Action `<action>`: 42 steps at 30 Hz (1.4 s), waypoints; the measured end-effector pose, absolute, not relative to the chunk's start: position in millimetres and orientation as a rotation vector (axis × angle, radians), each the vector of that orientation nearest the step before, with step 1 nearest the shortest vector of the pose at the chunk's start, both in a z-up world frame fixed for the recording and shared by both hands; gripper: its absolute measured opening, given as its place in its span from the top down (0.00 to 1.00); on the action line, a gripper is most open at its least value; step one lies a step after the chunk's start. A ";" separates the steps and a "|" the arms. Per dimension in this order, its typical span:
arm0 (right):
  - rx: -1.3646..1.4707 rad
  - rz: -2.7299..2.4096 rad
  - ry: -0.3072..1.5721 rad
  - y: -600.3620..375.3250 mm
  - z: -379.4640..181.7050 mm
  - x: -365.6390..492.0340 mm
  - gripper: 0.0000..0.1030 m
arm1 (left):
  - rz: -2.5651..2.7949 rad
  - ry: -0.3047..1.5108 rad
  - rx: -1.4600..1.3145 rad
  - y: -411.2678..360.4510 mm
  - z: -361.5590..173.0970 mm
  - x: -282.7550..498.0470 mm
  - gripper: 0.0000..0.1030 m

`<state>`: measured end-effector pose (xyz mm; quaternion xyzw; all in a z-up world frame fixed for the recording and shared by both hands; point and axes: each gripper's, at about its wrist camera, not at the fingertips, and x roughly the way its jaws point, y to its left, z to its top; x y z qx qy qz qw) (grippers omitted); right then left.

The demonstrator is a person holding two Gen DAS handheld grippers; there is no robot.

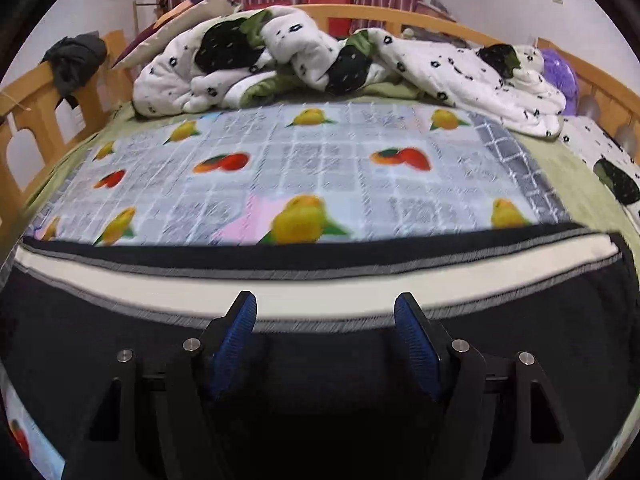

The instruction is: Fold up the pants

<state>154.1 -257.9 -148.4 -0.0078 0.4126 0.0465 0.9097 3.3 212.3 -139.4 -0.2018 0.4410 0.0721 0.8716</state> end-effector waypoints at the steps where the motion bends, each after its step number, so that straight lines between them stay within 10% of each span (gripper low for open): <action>1: -0.003 0.089 0.854 -255.5 -149.1 147.0 0.31 | 0.156 0.915 -0.488 213.5 -148.4 -13.5 0.36; 18: -0.065 0.166 0.873 -216.6 -128.5 86.1 0.34 | 0.263 0.773 -0.920 288.2 -196.0 -15.0 0.41; 22: -0.080 0.170 0.856 -225.2 -126.1 73.7 0.34 | 0.359 0.792 -0.871 288.9 -194.5 -11.0 0.85; 24: -0.089 0.166 0.851 -232.6 -126.2 68.2 0.34 | 0.374 0.779 -0.757 278.0 -181.3 -6.6 0.87; 34: -0.012 0.112 0.808 -312.5 -118.2 46.9 0.34 | 0.229 0.590 0.022 65.4 -55.7 33.8 0.92; 42: 0.102 -0.020 0.759 -397.7 -112.6 29.3 0.34 | -0.109 0.684 0.211 -130.8 -91.5 42.2 0.93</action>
